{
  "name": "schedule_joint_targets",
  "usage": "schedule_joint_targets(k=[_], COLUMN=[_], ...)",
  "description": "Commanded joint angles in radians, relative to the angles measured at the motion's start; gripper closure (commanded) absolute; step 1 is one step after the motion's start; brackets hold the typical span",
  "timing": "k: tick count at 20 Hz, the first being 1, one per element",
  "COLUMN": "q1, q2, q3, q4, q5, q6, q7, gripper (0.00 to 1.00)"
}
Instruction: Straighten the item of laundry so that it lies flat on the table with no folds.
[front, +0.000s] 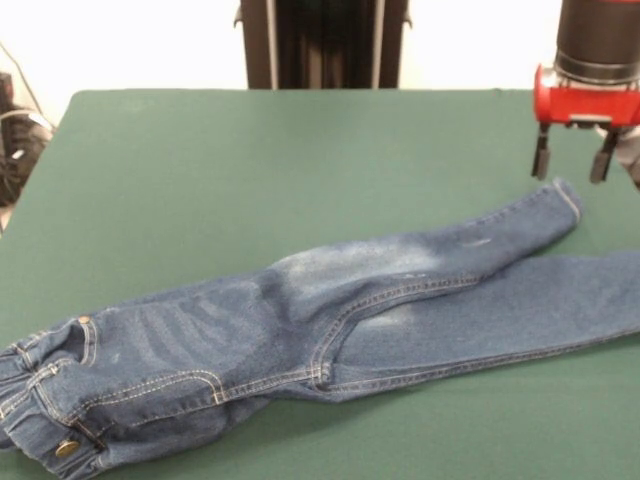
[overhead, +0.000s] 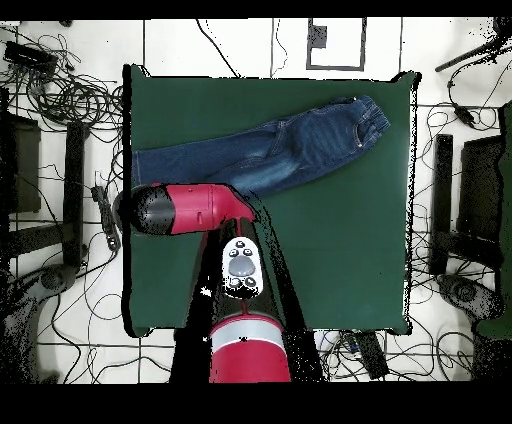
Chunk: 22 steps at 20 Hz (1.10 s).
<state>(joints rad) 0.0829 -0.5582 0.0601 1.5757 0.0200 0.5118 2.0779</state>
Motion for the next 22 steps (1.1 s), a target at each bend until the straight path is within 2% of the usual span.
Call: schedule_joint_targets(k=[1,9,22], q1=[0.036,0.048,0.066], q2=[0.109,0.141,0.174], q3=[0.079,0.068,0.048], q4=[-0.018,-0.012,-0.032], q5=[0.031,0.014,-0.001], q6=[-0.008,-0.054,-0.050], q7=[0.123,0.128,0.128], gripper=[0.00,0.00,0.00])
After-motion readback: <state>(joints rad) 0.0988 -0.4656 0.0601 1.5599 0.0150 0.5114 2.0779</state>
